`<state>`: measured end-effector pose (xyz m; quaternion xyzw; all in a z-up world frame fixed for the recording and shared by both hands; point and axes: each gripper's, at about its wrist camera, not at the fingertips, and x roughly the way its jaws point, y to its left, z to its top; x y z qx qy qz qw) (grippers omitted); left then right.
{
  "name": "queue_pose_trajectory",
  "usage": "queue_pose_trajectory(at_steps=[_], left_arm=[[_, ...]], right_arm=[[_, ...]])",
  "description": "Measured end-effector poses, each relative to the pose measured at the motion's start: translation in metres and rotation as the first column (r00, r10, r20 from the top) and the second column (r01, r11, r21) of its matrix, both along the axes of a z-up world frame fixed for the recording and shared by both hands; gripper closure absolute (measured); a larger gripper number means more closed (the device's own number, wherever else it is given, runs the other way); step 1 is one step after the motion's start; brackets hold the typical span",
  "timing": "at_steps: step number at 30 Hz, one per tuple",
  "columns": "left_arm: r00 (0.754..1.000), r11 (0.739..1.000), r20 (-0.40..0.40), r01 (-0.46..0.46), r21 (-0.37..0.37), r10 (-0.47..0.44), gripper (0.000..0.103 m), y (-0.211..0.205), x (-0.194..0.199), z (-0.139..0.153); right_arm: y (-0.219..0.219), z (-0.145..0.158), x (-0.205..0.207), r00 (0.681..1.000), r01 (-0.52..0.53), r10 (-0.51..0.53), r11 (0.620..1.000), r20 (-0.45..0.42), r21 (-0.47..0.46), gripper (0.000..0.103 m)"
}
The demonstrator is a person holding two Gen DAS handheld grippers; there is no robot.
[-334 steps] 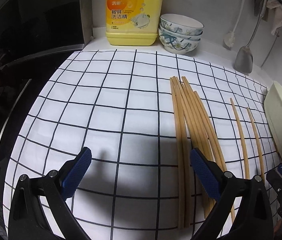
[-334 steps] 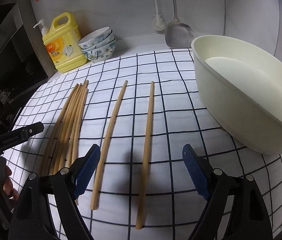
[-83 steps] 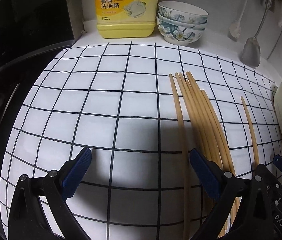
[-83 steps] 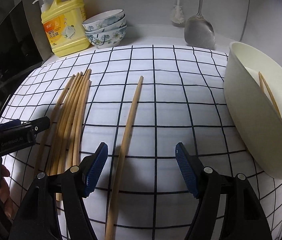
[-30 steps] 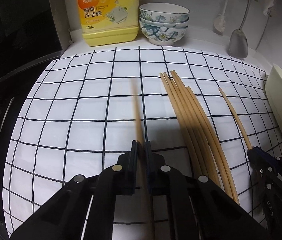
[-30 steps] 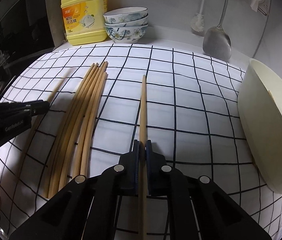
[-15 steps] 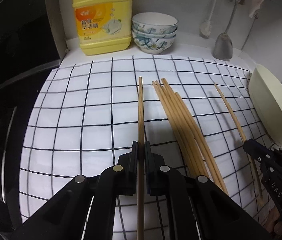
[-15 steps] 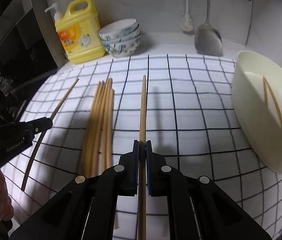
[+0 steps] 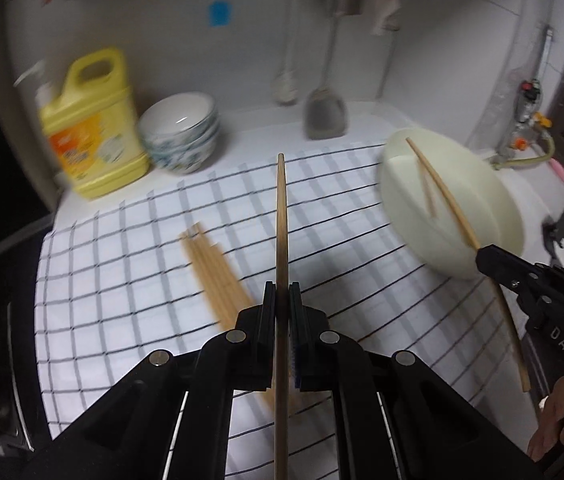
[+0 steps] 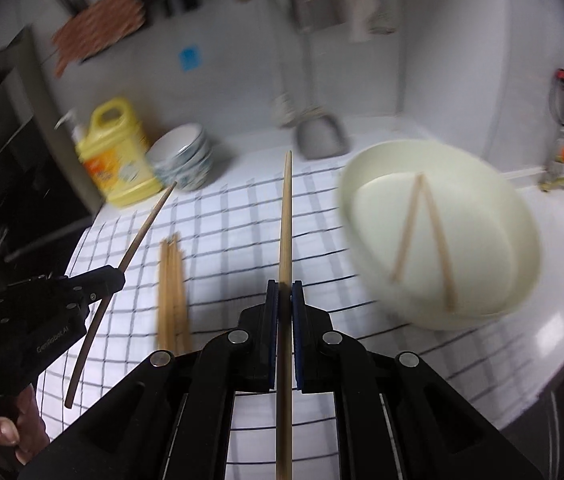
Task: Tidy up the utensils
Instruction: 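Lift and carry both held chopsticks over the cream basin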
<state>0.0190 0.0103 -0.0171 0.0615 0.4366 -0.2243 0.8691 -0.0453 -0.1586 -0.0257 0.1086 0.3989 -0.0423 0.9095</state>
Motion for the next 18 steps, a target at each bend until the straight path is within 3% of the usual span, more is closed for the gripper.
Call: queue_pose_trajectory(at_steps=[5,10,18], left_arm=[[0.994,0.992,0.016,0.111,-0.061,-0.11,0.096,-0.074,0.0,0.025],[0.988,0.985,0.032,0.15,-0.084,-0.148,0.096,-0.15,0.015,0.039],[0.983,0.981,-0.028,0.182,-0.071,-0.184,0.096,-0.241,0.063,0.021]], right_arm=[[-0.055,0.02,-0.009,0.997,0.068,-0.068,0.997,0.021,-0.027,0.097],[-0.125,0.019,0.0,0.994,0.109,-0.109,0.994,0.028,0.001,0.097],[-0.206,-0.009,0.044,0.991,0.131,-0.131,0.989,-0.008,0.065,0.097]])
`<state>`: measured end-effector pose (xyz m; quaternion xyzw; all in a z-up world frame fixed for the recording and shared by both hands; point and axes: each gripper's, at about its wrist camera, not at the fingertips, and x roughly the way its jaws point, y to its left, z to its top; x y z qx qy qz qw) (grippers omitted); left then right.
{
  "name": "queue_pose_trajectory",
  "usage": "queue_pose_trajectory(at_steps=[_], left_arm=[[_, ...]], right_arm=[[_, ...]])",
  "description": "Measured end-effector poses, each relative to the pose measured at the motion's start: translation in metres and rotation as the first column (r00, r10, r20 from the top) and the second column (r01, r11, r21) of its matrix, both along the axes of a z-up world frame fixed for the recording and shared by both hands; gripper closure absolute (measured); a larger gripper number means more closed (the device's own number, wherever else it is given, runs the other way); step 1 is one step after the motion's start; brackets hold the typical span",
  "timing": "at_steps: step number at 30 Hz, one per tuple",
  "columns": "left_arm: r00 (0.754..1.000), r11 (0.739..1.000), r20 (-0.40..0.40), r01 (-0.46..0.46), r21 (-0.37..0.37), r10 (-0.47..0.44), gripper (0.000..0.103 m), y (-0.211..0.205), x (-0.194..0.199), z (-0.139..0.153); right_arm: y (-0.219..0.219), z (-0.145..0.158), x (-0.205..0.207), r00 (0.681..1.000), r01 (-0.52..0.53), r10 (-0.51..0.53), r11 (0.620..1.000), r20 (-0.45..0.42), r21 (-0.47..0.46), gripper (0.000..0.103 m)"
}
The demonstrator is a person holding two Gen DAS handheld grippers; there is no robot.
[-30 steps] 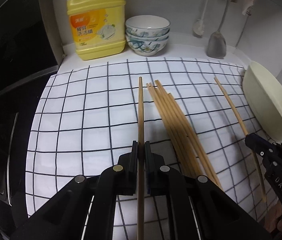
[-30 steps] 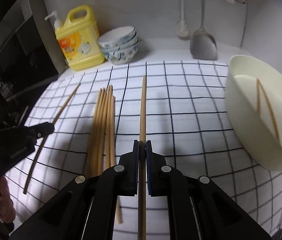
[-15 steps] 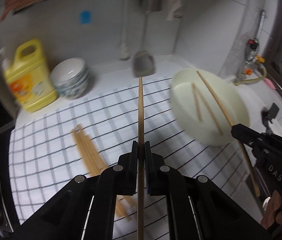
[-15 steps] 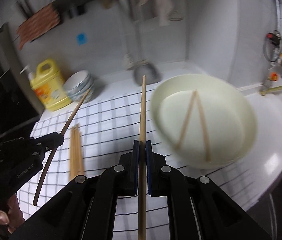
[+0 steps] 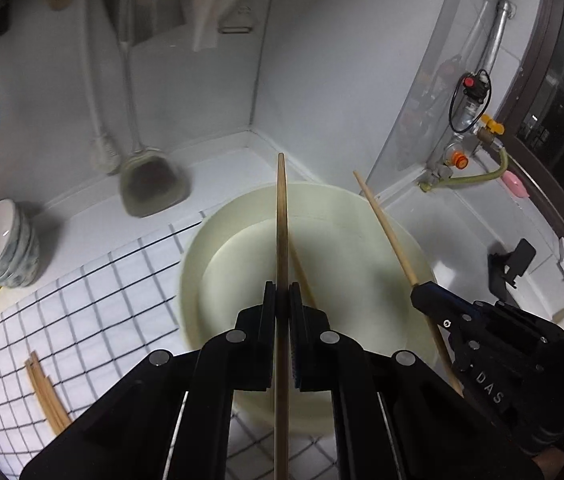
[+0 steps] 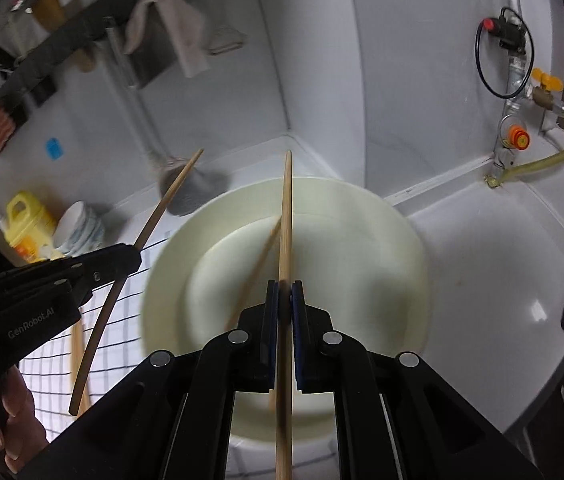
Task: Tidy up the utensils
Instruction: 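Lift and carry both held chopsticks over the cream basin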
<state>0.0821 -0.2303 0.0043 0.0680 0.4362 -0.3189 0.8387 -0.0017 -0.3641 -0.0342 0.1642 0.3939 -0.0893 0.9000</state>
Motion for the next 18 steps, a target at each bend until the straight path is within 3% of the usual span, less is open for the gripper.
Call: queue_pose_trajectory(at_steps=[8,18], left_arm=[[0.997,0.998,-0.072,-0.009,0.055,0.013,0.096,-0.05,0.032,-0.047],[0.993,0.992,-0.117,0.003,0.128,0.012,0.095,-0.063,0.045,-0.084]], right_arm=[[-0.028,-0.047,0.04,0.996,-0.043,0.048,0.997,-0.078,0.065,0.097],[-0.038,-0.077,0.056,0.988,-0.05,0.062,0.995,-0.142,0.09,0.097]])
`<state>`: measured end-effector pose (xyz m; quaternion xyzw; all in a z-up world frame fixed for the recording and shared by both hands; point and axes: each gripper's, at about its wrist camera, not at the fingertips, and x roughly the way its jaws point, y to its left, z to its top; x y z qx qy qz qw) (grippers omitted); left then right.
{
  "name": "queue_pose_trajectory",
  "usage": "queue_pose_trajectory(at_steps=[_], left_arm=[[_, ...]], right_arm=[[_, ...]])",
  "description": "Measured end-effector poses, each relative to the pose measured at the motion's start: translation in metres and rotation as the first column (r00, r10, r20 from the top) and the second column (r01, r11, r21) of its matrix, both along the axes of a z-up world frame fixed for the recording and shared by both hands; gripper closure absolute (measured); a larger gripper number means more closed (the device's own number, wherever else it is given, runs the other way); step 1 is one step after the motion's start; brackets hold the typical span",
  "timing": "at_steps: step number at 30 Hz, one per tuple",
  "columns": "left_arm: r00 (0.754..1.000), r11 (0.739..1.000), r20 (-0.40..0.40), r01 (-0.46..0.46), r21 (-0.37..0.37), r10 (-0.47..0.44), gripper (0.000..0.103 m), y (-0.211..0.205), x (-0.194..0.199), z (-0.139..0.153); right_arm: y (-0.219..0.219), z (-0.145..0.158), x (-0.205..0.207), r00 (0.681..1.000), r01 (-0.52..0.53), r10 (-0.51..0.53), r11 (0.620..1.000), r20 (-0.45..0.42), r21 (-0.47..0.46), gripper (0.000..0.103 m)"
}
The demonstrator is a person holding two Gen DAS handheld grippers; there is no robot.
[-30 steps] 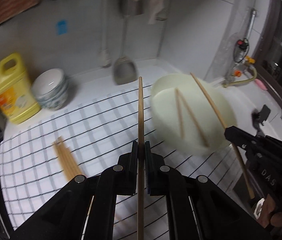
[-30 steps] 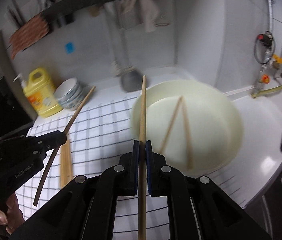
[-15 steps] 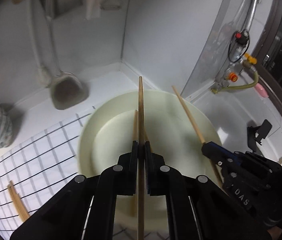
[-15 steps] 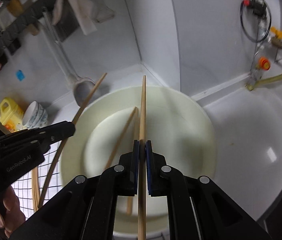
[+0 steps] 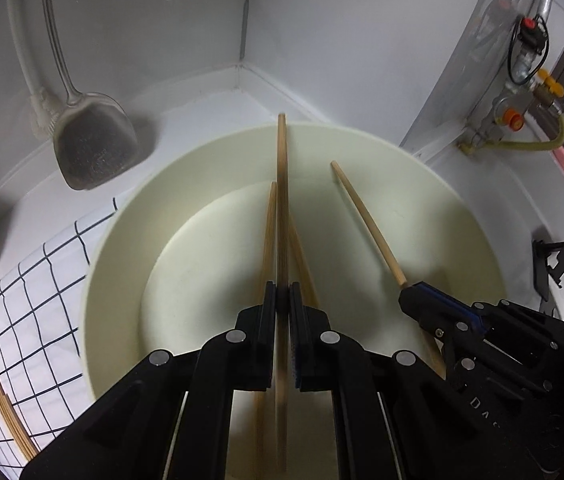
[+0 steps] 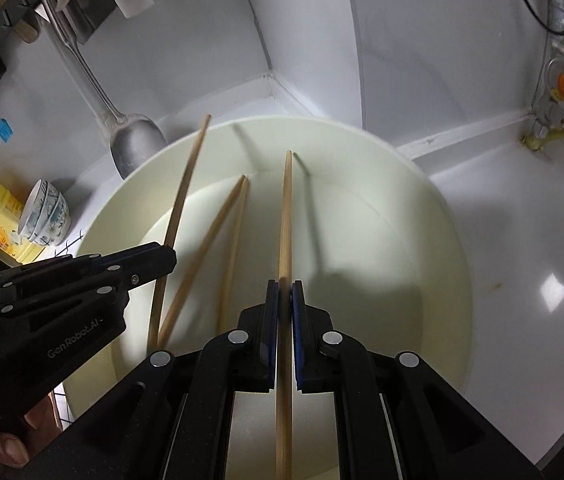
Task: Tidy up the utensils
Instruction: 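Open both tools to release the chopsticks into the basin, then move both open tools back to the chopstick bundle on the grid mat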
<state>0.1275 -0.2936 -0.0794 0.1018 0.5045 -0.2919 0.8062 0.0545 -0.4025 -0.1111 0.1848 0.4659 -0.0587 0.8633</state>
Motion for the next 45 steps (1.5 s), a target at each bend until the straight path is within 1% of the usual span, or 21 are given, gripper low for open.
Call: queue_pose_trajectory(at_steps=[7,9,10,11,12,13,14,15,16,17,18,19,20,24,26,30,35,39,45], left_arm=[[1.0,0.999,-0.019,-0.004,0.045,0.005,0.095,-0.006,0.002,-0.018],[1.0,0.998,-0.018,-0.006,0.055,0.007,0.092,-0.006,0.003,-0.021],[1.0,0.998,-0.016,-0.007,0.058,0.008,0.086,-0.006,0.003,-0.021],[1.0,0.998,-0.011,-0.01,0.059,0.011,0.074,-0.005,0.003,-0.02],[1.0,0.998,-0.006,-0.014,0.056,0.014,0.067,-0.005,0.002,-0.019],[1.0,0.998,0.002,-0.019,0.053,0.019,0.055,-0.004,0.002,-0.017],[1.0,0.998,0.014,-0.024,0.05,0.023,0.049,-0.003,0.0,-0.015],[0.999,0.998,0.023,-0.026,0.049,0.025,0.048,-0.001,-0.001,-0.012],[0.999,0.998,0.033,-0.029,0.052,0.027,0.044,0.0,-0.001,-0.01],[0.999,0.998,0.042,-0.033,0.054,0.031,0.038,0.001,-0.002,-0.008],[0.998,0.998,0.048,-0.039,0.055,0.036,0.036,0.003,-0.003,-0.006],[0.998,0.998,0.055,-0.047,0.052,0.044,0.032,0.006,-0.003,-0.003],[0.997,0.997,0.06,-0.055,0.047,0.052,0.028,0.01,-0.004,0.0],[0.994,0.996,0.074,-0.08,0.046,0.077,0.021,0.018,-0.006,0.009],[0.993,0.995,0.078,-0.091,0.047,0.087,0.017,0.025,-0.008,0.013],[0.991,0.993,0.084,-0.112,0.044,0.108,0.015,0.039,-0.011,0.022],[0.986,0.991,0.108,-0.13,0.037,0.125,0.012,0.058,-0.018,0.035],[0.983,0.989,0.116,-0.145,0.019,0.142,0.01,0.079,-0.025,0.048],[0.977,0.985,0.127,-0.171,0.01,0.169,0.008,0.113,-0.035,0.063]], right_arm=[[-0.003,-0.009,0.004,1.0,0.007,-0.007,1.0,-0.023,0.015,0.097],[-0.003,-0.009,0.004,1.0,0.009,-0.008,1.0,-0.022,0.011,0.097],[-0.003,-0.01,0.004,1.0,0.007,-0.007,1.0,-0.022,0.011,0.097],[-0.003,-0.01,0.004,1.0,0.008,-0.007,1.0,-0.023,0.006,0.096],[-0.003,-0.009,0.005,1.0,0.009,-0.009,1.0,-0.023,0.002,0.096],[-0.002,-0.008,0.005,1.0,0.01,-0.01,1.0,-0.024,-0.001,0.096],[-0.001,-0.007,0.005,1.0,0.01,-0.01,1.0,-0.023,-0.004,0.093],[0.0,-0.005,0.004,1.0,0.012,-0.012,1.0,-0.021,-0.013,0.089],[0.0,-0.003,0.003,1.0,0.016,-0.017,1.0,-0.015,-0.024,0.083],[0.0,0.0,0.002,1.0,0.022,-0.022,0.999,-0.005,-0.036,0.08],[0.0,0.003,0.0,1.0,0.026,-0.026,0.999,0.0,-0.04,0.078],[-0.001,0.005,-0.001,0.999,0.032,-0.032,0.998,0.007,-0.046,0.072],[-0.001,0.008,-0.003,0.999,0.037,-0.037,0.998,0.013,-0.05,0.069],[0.002,0.015,-0.011,0.999,0.047,-0.045,0.997,0.019,-0.058,0.068],[0.005,0.018,-0.013,0.998,0.053,-0.051,0.997,0.026,-0.059,0.065],[0.017,0.026,-0.022,0.998,0.051,-0.049,0.996,0.036,-0.067,0.064],[0.032,0.036,-0.031,0.997,0.056,-0.052,0.995,0.05,-0.077,0.057],[0.046,0.046,-0.041,0.997,0.059,-0.054,0.995,0.059,-0.086,0.054],[0.074,0.06,-0.053,0.996,0.058,-0.051,0.994,0.072,-0.095,0.047]])
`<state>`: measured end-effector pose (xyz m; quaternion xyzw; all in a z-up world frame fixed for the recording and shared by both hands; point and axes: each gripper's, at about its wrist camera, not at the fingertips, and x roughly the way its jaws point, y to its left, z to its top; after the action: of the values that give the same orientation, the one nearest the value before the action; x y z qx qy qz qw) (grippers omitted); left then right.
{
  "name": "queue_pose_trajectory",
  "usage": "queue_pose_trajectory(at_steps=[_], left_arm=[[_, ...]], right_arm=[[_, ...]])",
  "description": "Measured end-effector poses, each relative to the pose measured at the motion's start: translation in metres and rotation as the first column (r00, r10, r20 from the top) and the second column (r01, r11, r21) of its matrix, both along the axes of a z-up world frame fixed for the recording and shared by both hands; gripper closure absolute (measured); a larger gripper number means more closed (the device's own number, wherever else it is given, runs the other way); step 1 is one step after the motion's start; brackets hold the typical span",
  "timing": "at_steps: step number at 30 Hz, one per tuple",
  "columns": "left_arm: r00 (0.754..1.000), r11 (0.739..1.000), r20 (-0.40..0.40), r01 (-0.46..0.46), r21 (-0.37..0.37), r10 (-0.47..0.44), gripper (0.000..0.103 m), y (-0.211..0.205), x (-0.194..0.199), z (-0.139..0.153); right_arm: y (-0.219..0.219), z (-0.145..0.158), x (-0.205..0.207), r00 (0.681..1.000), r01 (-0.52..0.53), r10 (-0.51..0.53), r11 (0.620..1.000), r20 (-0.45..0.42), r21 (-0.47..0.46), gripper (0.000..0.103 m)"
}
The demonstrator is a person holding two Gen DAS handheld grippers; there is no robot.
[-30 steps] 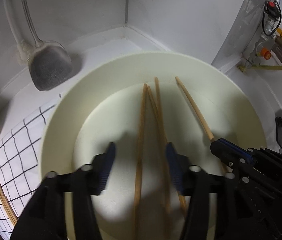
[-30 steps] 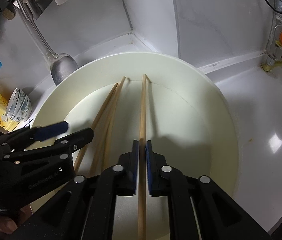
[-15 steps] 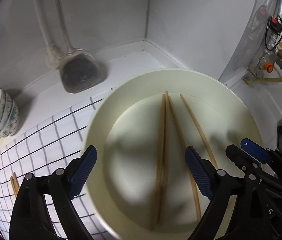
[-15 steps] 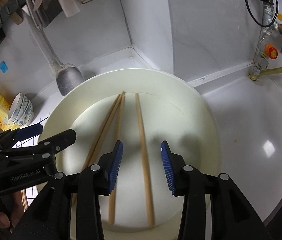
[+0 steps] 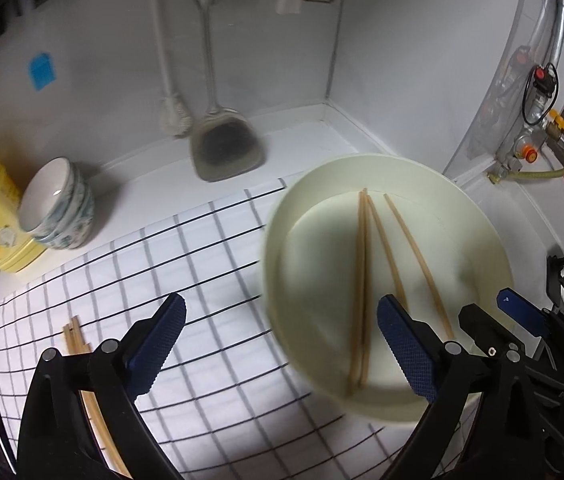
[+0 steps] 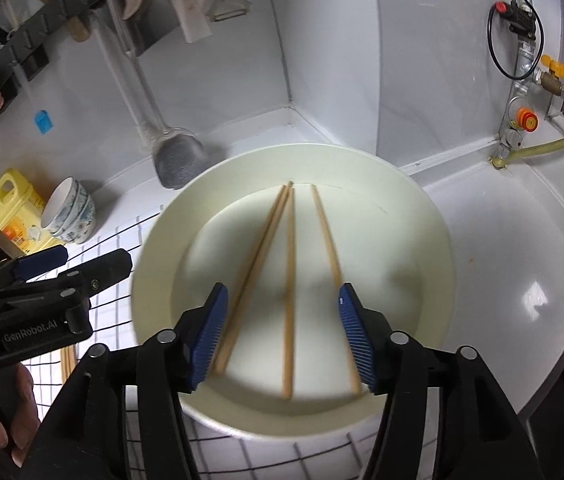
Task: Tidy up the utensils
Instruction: 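Move both open tools back to the chopstick bundle on the grid mat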
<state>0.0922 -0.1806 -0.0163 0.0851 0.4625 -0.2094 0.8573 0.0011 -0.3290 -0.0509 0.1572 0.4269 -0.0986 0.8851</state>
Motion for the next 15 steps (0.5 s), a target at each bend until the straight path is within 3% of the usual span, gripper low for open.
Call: queue_pose_trajectory(at_steps=[15], left_arm=[[0.995,0.996,0.026,-0.092,0.0,0.092,0.006,0.114,-0.029,0.015]], right_arm=[[0.099,0.021,-0.018,0.996,-0.086,0.086,0.996,0.015,-0.023,0.039]])
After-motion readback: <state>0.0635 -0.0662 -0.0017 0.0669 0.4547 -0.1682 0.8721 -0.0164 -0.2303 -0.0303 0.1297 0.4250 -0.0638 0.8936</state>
